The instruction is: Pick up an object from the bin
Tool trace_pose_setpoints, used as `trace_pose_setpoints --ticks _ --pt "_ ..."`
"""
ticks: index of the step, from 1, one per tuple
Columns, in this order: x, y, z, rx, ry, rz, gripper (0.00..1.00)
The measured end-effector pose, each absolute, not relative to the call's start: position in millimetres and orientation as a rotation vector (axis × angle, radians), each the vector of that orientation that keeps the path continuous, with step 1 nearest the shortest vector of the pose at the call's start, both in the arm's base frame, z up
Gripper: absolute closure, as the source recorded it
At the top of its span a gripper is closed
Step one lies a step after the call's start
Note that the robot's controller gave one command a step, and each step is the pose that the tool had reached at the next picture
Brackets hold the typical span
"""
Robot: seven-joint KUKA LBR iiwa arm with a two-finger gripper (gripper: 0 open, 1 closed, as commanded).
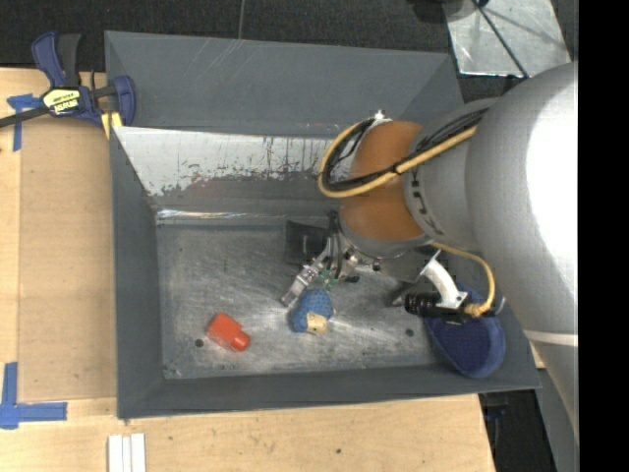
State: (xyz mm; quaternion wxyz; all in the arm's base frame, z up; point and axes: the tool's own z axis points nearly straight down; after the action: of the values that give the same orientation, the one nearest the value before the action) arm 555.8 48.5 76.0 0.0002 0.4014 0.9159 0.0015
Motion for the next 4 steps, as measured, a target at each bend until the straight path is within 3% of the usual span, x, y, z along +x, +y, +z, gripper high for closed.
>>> trace_pose_setpoints --ticks 1,2,3,4 --pt "561.3 44.4 80.1 1.258 2.854 0.008 1.0" --pt "562.5 44.1 88.8 1.26 2.872 0.002 1.0" --pt "564.2 43.5 149.7 1.255 2.872 0.005 1.0" --pt "565.2 43.0 157.5 1.252 2.876 0.003 1.0"
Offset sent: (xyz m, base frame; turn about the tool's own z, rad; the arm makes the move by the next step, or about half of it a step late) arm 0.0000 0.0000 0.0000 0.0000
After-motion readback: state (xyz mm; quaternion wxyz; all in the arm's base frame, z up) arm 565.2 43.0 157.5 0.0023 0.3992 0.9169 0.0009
